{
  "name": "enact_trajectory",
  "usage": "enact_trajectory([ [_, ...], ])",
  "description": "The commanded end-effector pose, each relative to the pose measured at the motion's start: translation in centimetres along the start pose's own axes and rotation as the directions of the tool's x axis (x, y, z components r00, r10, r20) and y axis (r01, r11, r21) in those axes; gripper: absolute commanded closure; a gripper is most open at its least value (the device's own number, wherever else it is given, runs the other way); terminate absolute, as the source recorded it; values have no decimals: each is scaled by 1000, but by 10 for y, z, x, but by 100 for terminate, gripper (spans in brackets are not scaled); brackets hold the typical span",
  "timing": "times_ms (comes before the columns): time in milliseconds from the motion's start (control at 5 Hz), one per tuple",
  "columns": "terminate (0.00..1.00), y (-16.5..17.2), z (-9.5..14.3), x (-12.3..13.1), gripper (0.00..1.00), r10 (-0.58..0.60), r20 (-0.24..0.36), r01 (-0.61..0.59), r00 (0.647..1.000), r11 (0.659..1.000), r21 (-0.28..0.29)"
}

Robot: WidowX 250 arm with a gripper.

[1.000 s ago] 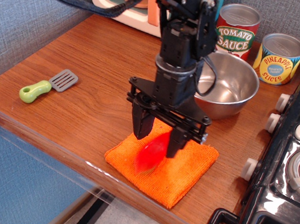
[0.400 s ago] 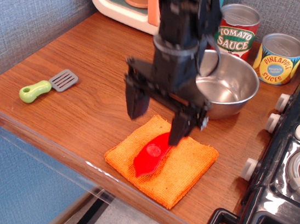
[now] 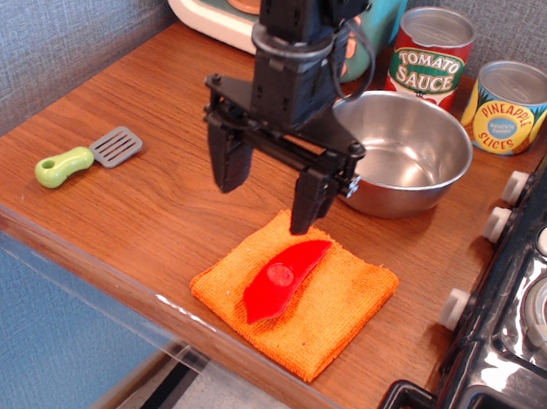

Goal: Place the red pepper on top of the orange towel

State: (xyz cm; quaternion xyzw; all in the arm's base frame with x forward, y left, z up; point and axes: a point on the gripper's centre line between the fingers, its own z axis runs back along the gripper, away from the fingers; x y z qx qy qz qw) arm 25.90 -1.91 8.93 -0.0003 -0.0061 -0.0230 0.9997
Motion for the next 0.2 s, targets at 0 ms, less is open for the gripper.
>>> enact_trajectory([
  [0,100,7,15,0,0,5,41,-5,999,1000,-3],
])
